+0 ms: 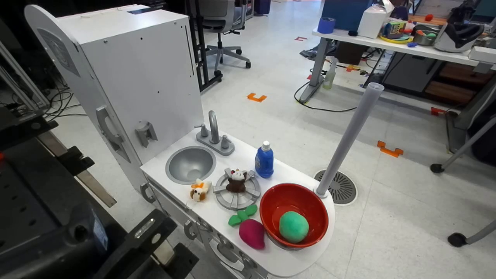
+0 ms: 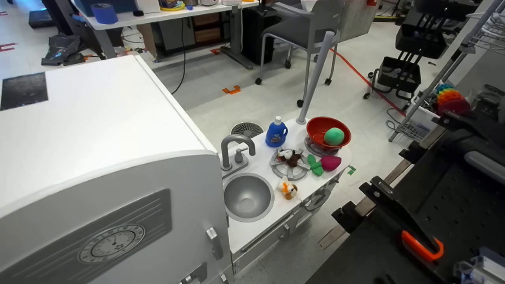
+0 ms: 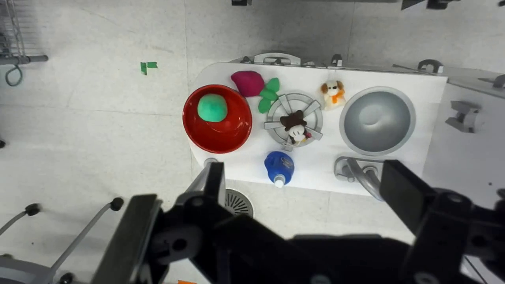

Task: Slide the tap to the left

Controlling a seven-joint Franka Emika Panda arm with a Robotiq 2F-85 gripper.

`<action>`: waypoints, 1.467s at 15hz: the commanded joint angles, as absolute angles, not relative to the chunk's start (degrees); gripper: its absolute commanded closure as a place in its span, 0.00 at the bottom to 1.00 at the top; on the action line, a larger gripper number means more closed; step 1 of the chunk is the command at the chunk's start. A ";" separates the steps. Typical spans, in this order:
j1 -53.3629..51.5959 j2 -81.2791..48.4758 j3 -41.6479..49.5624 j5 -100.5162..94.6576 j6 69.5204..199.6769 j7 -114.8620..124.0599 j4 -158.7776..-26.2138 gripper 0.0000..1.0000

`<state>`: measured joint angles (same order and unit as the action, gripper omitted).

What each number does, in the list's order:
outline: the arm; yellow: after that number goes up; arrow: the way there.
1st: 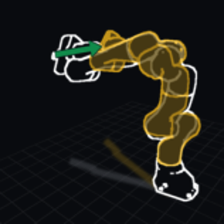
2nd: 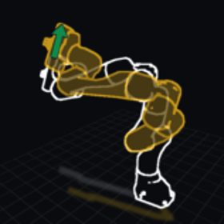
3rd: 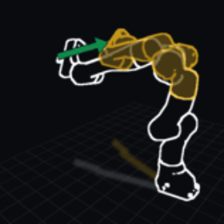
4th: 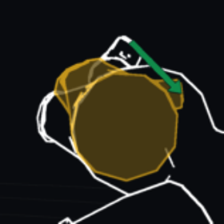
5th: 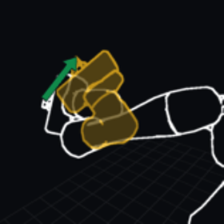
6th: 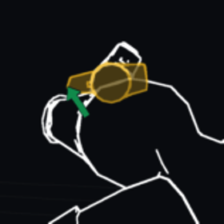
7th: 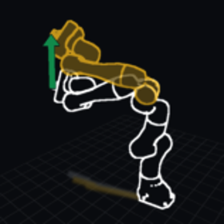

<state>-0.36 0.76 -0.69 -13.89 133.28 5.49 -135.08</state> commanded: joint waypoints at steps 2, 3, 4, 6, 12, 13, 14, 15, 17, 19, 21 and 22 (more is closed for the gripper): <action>-0.52 -18.45 1.94 -22.48 140.54 13.35 -124.97 0.00; -1.08 -22.39 3.08 -23.11 140.79 14.61 -122.59 0.00; -1.24 -26.39 3.69 -22.15 141.91 13.97 -120.33 0.00; -1.43 -34.34 4.45 -19.69 142.63 12.76 -114.85 0.00; -1.46 -51.27 3.76 -15.31 145.58 8.33 -101.32 0.00; -1.10 -52.75 2.98 -14.56 146.37 6.30 -100.17 0.00; -1.94 -53.84 3.57 -15.18 148.43 5.66 -99.71 0.00; -1.84 -54.31 3.15 -15.46 150.12 3.67 -100.14 0.00; -1.42 -54.36 1.92 -16.13 154.37 -1.24 -102.31 0.00; -0.13 -54.97 -0.70 -15.64 156.62 -6.84 -103.28 0.00; 0.04 -56.18 -1.91 -15.36 156.82 -9.98 -102.47 0.00; 0.43 -56.80 -2.56 -14.90 155.05 -11.44 -101.48 0.00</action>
<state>-1.28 -55.45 -0.29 -16.16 155.30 -5.92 -102.74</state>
